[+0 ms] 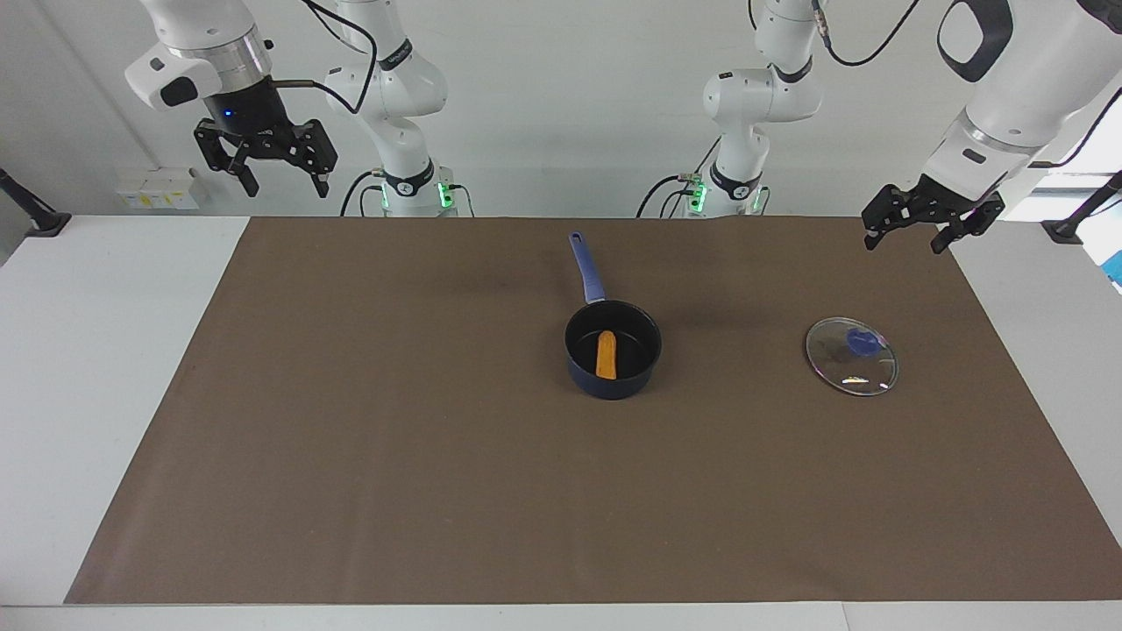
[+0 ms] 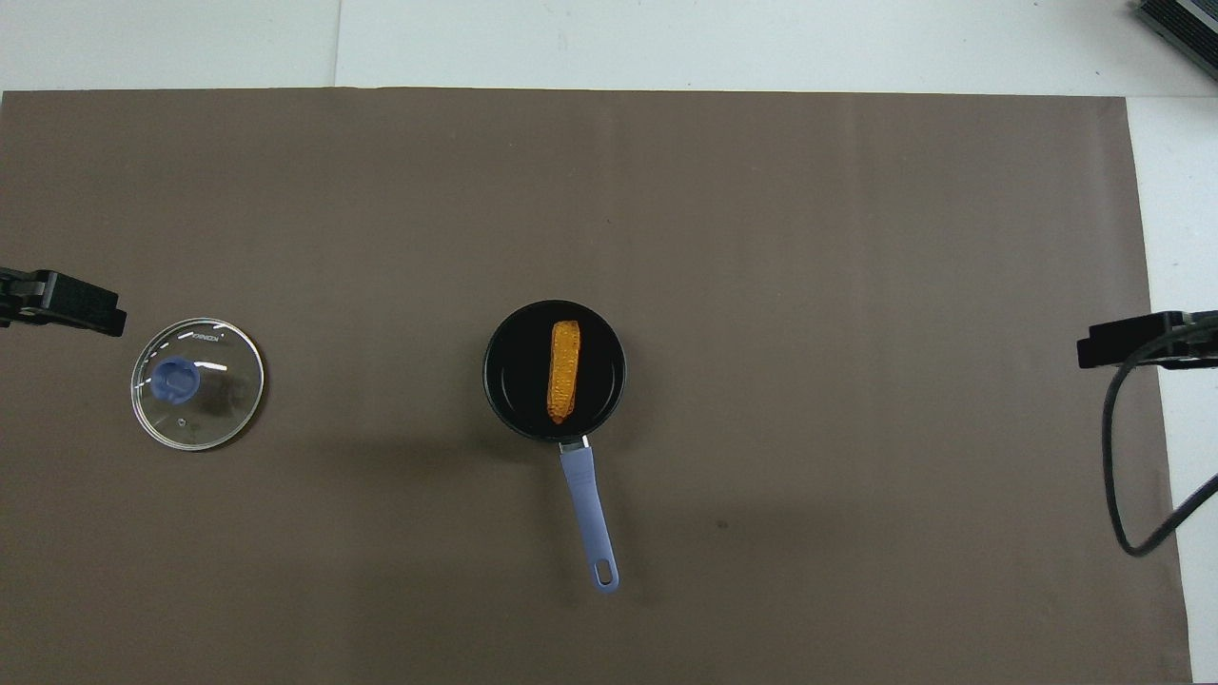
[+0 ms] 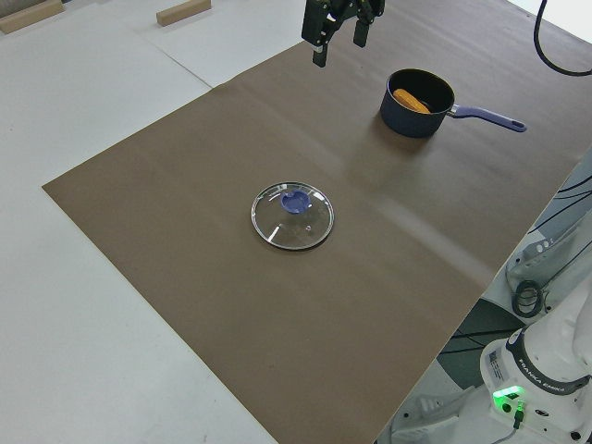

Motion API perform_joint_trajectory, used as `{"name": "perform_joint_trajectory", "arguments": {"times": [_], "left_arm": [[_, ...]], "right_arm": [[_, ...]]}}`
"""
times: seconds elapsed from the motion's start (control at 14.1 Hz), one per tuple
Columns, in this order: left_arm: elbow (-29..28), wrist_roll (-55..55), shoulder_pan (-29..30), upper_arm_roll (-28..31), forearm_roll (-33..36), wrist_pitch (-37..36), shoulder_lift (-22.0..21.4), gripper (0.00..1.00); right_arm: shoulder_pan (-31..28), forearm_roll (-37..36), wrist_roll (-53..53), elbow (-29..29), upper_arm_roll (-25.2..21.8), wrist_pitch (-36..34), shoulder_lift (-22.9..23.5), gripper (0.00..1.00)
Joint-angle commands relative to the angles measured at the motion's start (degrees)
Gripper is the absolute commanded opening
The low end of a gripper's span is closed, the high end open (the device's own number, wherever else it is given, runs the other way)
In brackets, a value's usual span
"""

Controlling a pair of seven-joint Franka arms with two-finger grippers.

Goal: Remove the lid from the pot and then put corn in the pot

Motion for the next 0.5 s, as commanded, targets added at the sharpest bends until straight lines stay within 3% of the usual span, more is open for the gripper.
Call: {"name": "perform_joint_trajectory", "arguments": {"times": [0.0,0.42], "left_arm": [[0.0,0.6,0.2,0.1,-0.5,-0.6,-0.7,1.0],[0.0,0.6,0.2,0.1,-0.5,-0.6,-0.6,1.0]], "right_arm": [[-0.4,0.6,-1.2,-0.3,0.1,0.5,-0.6,1.0],[-2.6,0.2,-1.3,-0.2,0.0,-1.3,-0.7,1.0]]}}
